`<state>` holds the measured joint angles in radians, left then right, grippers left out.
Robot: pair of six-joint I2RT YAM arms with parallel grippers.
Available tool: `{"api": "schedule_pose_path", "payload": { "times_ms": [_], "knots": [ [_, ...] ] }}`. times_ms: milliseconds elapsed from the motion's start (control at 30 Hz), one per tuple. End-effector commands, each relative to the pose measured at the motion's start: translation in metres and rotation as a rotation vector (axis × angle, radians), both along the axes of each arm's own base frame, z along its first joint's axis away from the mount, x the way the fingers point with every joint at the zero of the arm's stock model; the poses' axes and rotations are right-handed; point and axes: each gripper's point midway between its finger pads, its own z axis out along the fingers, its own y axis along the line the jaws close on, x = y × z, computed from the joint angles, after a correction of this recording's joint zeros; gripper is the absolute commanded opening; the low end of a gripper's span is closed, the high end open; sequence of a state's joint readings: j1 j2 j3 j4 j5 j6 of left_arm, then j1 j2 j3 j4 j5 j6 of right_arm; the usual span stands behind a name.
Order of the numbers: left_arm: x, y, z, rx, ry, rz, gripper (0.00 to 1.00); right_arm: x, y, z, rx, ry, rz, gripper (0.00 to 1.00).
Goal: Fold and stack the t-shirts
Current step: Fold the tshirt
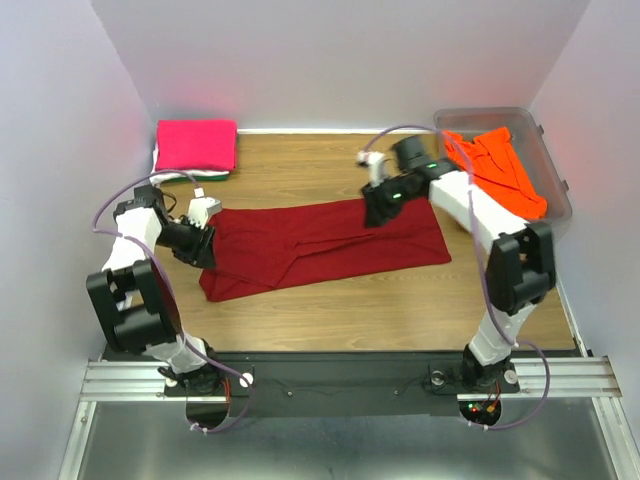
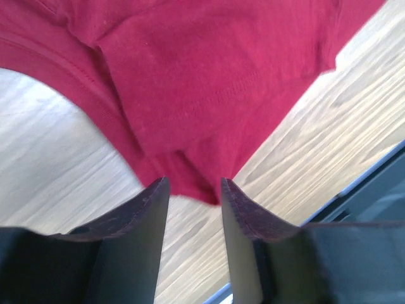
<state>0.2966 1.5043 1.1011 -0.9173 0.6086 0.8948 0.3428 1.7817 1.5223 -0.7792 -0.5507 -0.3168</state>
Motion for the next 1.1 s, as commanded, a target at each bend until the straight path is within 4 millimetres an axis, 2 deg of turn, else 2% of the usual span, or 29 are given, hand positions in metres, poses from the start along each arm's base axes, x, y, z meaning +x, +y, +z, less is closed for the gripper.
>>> {"api": "schedule_pose_path", "payload": {
  "times_ms": [0, 67, 100, 133, 167, 200, 267, 367, 400, 467, 600, 867, 967, 1067],
  "knots": [
    [0.008, -0.001, -0.008, -0.134, 0.081, 0.102, 0.52, -0.031, 0.104, -0.006, 0.102, 0.030, 0.138, 0.47],
    [0.011, 0.001, -0.009, -0.169, 0.093, 0.131, 0.52, -0.040, 0.135, -0.014, 0.115, 0.071, 0.157, 0.46],
    [0.011, 0.005, -0.012, -0.183, 0.108, 0.148, 0.52, -0.053, 0.158, -0.015, 0.133, 0.068, 0.198, 0.46],
    [0.012, 0.004, -0.012, -0.198, 0.111, 0.156, 0.52, -0.060, 0.171, -0.018, 0.149, 0.100, 0.182, 0.46],
    [0.012, 0.005, -0.013, -0.207, 0.116, 0.163, 0.52, -0.074, 0.188, -0.019, 0.168, 0.119, 0.200, 0.47],
    [0.013, 0.005, -0.015, -0.216, 0.122, 0.170, 0.52, -0.076, 0.202, -0.016, 0.202, 0.102, 0.208, 0.48],
    [0.014, 0.005, -0.015, -0.225, 0.119, 0.172, 0.52, -0.096, 0.223, -0.020, 0.210, 0.122, 0.219, 0.49],
    [0.013, 0.005, -0.016, -0.220, 0.111, 0.180, 0.52, -0.109, 0.241, -0.026, 0.220, 0.086, 0.235, 0.49],
    [0.011, 0.003, -0.019, -0.223, 0.121, 0.181, 0.52, -0.119, 0.251, -0.029, 0.214, 0.086, 0.259, 0.49],
    [0.009, 0.003, -0.021, -0.227, 0.128, 0.183, 0.52, -0.128, 0.261, -0.032, 0.209, 0.100, 0.258, 0.49],
    [0.011, 0.004, -0.023, -0.225, 0.121, 0.196, 0.52, -0.127, 0.270, -0.046, 0.179, 0.111, 0.214, 0.50],
    [0.015, 0.005, -0.023, -0.225, 0.117, 0.194, 0.52, -0.120, 0.277, -0.081, 0.095, 0.074, 0.170, 0.52],
    [0.015, 0.006, -0.024, -0.223, 0.116, 0.197, 0.52, -0.117, 0.278, -0.089, 0.077, 0.067, 0.159, 0.52],
    [0.014, 0.006, -0.026, -0.222, 0.119, 0.195, 0.52, -0.116, 0.280, -0.088, 0.077, 0.064, 0.151, 0.50]
  ]
}}
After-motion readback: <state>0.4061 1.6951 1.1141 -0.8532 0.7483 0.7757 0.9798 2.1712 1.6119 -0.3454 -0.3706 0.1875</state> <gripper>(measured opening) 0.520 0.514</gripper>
